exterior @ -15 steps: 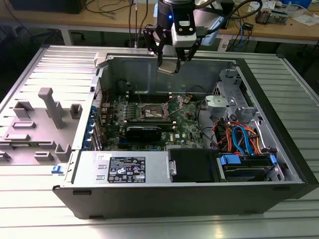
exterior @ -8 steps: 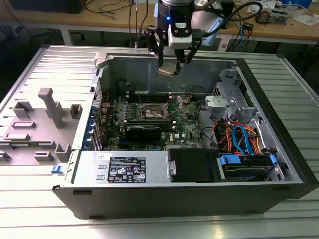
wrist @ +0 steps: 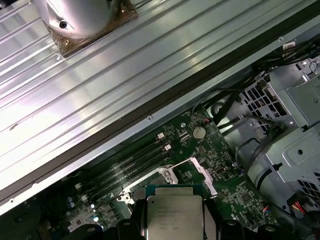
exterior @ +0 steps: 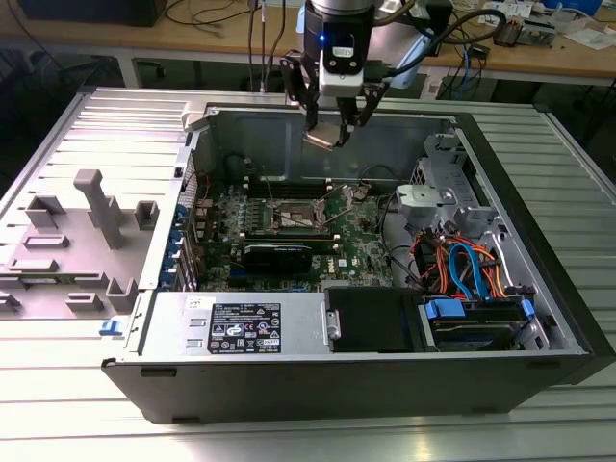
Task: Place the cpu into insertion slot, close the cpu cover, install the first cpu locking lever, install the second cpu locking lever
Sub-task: 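Place the cpu into insertion slot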
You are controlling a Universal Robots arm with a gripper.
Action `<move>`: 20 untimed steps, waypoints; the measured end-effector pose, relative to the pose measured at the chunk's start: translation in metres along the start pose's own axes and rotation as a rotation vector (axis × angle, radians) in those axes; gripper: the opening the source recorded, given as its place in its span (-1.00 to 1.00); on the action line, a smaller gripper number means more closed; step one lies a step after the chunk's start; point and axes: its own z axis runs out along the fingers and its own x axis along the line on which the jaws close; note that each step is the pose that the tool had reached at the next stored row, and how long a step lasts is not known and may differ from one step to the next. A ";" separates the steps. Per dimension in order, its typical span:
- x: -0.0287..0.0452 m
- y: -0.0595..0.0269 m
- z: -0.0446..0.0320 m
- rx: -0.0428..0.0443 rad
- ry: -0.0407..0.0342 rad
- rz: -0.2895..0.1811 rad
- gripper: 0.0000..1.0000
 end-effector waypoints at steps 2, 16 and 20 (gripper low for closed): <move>0.0000 -0.0001 0.0006 -0.0003 -0.0015 0.018 0.09; 0.0000 -0.0002 0.0013 -0.0008 -0.0036 0.041 0.09; 0.0000 -0.0002 0.0020 -0.0011 -0.0069 0.077 0.09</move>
